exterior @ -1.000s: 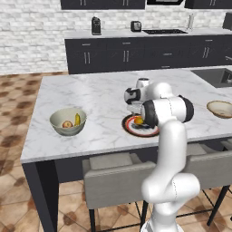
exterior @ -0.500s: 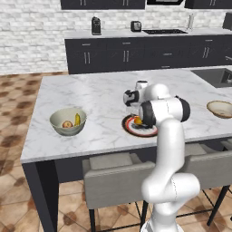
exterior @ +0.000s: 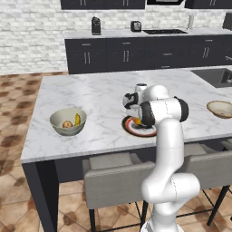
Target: Take the fruits from the plate on the dining counter and place two fruits in each bowl.
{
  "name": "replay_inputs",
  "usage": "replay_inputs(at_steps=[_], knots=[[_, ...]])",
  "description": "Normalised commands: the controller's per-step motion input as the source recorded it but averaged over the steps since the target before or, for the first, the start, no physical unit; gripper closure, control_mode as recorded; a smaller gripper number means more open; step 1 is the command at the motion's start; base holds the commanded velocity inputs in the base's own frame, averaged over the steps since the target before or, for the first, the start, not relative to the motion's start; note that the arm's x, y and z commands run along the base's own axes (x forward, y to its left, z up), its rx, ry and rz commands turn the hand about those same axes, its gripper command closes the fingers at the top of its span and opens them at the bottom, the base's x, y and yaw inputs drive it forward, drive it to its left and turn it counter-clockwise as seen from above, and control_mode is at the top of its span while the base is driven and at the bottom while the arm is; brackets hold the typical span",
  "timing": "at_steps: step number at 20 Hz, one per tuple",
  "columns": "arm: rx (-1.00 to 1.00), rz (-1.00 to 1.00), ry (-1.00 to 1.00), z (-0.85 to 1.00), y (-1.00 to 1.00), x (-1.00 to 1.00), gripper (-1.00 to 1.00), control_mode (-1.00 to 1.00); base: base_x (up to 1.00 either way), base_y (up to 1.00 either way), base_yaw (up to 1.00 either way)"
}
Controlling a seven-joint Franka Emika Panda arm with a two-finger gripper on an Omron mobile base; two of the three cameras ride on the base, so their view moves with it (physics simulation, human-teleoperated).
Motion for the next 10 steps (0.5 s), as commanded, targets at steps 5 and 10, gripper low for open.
replay_inputs(at_steps=[5, 10], knots=[[0.0, 0.04, 0.0, 0.0, 0.0, -0.09, 1.0, -1.0, 0.0, 0.0, 0.0], [0.0, 0.18, 0.0, 0.33, 0.0, -0.39, 1.0, -1.0, 0.0, 0.0, 0.0]])
